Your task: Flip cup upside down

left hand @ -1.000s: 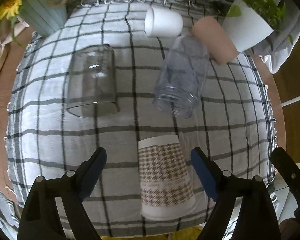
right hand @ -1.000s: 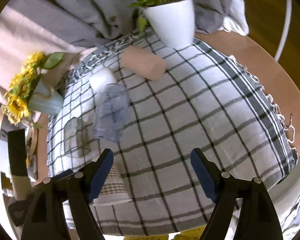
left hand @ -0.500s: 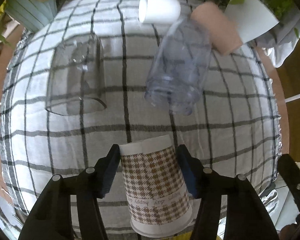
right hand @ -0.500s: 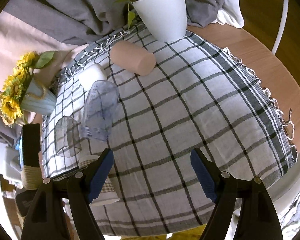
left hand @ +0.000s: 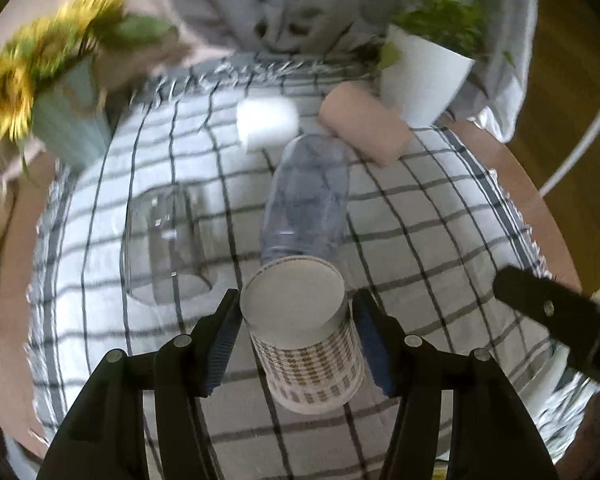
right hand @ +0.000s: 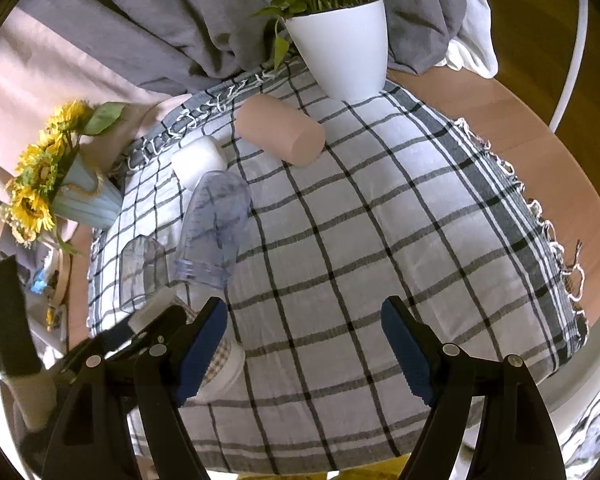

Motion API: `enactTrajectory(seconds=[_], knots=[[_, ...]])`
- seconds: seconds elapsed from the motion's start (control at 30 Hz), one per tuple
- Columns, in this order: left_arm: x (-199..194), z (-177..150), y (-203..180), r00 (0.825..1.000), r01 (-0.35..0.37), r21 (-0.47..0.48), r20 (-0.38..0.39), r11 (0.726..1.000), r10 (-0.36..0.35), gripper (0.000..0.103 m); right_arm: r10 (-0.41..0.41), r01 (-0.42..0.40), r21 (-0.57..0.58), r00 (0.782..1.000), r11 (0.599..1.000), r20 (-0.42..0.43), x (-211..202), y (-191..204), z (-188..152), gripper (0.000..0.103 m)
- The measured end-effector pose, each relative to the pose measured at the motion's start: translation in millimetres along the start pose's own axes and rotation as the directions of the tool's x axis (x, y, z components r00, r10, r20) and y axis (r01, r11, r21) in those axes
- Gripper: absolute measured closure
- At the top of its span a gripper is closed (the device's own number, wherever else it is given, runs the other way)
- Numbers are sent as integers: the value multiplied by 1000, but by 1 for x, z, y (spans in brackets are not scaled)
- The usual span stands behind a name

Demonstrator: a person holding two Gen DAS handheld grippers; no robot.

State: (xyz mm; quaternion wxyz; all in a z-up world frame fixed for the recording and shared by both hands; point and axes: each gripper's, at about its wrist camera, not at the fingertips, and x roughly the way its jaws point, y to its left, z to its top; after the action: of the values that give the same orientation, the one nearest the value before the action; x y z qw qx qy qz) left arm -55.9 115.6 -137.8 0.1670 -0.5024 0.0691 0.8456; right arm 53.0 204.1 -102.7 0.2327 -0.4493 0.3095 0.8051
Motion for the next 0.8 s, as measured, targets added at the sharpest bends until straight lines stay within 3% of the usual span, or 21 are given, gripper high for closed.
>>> enactTrajectory(seconds=[0.2,0.47,0.5,0.57,0.73,0.8], knots=[[19,-13,-10,996,58,1,-64,998,-58,52,-13,13,1,1000,1000,2,0,-5,1,24],[17,-18,-8,996,59,-8,-61,998,-60,51,-35,35,-13,999,999,-6,2,-9,-4,24],[17,-18,-6,996,66,-17,-64,998,-67,49,-33,33,-11,999,999,-11,3,-9,-4,24],[18,-17,-3,995,69,-34,-67,997,-72,30,-33,33,-10,999,999,-14,4,-9,-4,24],[10,-16,1,997,62,-60,-42,996,-64,13,-33,33,-12,999,999,-4,1,-9,-4,24],[4,-15,3,998,56,-70,-33,996,-59,13,-37,37,-19,999,999,4,-2,-7,-3,24]])
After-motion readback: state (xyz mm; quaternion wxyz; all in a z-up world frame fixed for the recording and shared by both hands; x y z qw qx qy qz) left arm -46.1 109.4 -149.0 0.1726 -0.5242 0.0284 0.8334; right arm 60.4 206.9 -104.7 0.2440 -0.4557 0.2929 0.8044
